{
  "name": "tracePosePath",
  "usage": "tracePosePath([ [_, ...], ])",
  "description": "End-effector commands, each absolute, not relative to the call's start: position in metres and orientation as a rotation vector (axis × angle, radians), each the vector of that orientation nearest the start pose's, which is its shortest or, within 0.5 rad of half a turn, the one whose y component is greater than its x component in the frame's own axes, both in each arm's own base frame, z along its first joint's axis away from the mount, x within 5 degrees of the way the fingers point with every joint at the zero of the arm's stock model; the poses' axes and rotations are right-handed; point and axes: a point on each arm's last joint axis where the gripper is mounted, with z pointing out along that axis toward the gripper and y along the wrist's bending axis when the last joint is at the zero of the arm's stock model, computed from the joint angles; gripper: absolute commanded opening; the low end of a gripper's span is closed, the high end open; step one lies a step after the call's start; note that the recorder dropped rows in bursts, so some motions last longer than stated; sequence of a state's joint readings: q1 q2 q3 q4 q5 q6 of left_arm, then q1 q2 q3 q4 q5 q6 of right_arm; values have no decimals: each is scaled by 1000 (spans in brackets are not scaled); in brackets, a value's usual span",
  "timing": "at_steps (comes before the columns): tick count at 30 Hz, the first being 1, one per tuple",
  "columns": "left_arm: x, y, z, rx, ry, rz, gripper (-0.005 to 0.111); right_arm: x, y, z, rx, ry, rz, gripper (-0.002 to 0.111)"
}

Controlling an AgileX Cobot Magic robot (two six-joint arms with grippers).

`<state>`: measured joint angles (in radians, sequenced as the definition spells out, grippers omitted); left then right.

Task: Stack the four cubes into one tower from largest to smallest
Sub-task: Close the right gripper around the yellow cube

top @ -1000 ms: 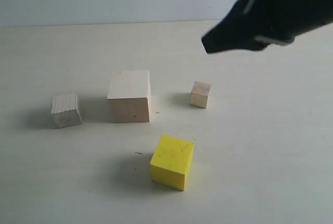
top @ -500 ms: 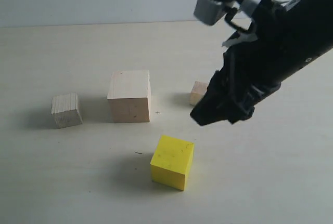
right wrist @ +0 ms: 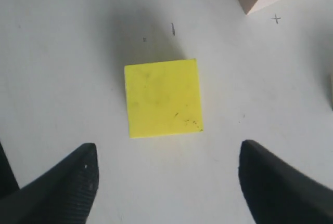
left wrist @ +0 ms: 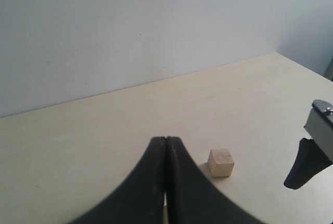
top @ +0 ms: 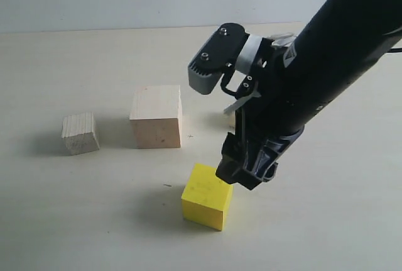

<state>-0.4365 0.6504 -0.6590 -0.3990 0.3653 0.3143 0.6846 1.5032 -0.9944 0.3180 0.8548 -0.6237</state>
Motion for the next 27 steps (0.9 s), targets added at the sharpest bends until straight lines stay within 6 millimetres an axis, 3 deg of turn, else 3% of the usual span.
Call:
tracePosePath([
  [1, 116, -68, 348, 433, 1781, -482, 0, 216, 204, 222, -1504, 2422, 394, 78],
  [14, 117, -68, 349, 426, 1769, -480, 0, 228, 216, 178, -1500, 2535, 410, 77],
  [27, 117, -68, 350, 423, 1763, -479, 0, 227, 221, 172, -1507, 2537, 492, 77],
])
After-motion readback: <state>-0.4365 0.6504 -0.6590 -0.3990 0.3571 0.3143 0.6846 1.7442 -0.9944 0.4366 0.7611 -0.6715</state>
